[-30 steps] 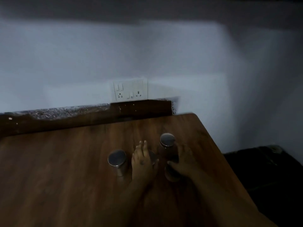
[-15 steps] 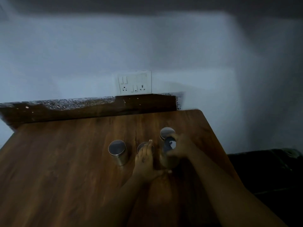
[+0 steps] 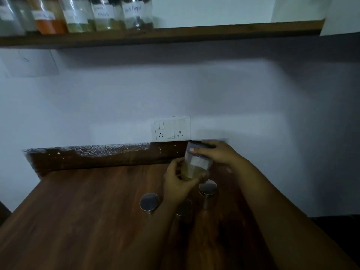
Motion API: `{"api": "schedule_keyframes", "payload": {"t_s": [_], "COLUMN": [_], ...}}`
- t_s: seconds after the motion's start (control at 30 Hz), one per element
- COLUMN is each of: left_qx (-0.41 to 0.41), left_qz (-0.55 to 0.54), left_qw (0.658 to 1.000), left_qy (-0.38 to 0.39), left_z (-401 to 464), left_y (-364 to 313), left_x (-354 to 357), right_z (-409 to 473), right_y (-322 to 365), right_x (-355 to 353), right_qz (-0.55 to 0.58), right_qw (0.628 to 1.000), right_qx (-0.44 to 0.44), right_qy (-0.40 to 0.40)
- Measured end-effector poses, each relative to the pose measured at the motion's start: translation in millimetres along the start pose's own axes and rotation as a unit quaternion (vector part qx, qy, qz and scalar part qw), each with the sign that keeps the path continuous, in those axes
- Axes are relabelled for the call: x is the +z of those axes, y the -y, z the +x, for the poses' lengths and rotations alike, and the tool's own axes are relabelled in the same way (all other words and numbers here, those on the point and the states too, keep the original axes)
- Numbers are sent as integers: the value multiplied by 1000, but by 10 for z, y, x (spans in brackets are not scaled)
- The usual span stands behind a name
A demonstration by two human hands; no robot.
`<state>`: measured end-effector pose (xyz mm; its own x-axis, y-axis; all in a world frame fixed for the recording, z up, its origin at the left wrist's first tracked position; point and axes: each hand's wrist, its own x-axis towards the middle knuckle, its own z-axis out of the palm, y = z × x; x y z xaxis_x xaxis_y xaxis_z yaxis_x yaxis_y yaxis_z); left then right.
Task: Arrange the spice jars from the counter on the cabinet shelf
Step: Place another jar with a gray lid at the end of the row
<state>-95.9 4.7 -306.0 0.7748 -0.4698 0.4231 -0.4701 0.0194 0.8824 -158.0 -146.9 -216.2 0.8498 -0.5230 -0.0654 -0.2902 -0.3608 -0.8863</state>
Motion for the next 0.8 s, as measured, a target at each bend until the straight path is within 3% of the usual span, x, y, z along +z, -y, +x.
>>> {"api": "schedule_keyframes", "payload": {"t_s": [0.1, 0.23, 0.3, 0.4, 0.47, 0.53, 0.6, 0.67, 0.8], "left_qx": [-15, 55, 41, -59, -129, -119, -51, -29, -128], "left_qz": [-35, 98, 115, -33, -160, -140, -38, -12, -208], "left_qw": [999, 993, 992, 994, 968, 971, 991, 995, 962], "left_qy": [1, 22, 26, 86, 144, 154, 119, 97, 122], "left_z": [105, 130, 170, 275, 328, 308, 278, 274, 323], "left_y": [-118, -283, -370, -472, -494, -562, -627, -666, -715], "left_x": [-96, -74, -77, -226, -327, -309, -243, -225, -340], "right_z": [11, -18, -33, -21, -2, -4, -3, -3, -56], "right_y": [86, 201, 253, 328, 362, 382, 404, 441, 574], "right_x": [-10, 58, 83, 42, 2, 11, 48, 61, -43], "right_qz": [96, 50, 40, 65, 101, 93, 67, 58, 167], "right_qw": [995, 996, 996, 995, 992, 992, 993, 993, 986], "right_qx": [-12, -18, -22, -34, -36, -40, -34, -31, -27], "right_qy": [0, -66, -79, -68, -62, -72, -92, -98, -9]}}
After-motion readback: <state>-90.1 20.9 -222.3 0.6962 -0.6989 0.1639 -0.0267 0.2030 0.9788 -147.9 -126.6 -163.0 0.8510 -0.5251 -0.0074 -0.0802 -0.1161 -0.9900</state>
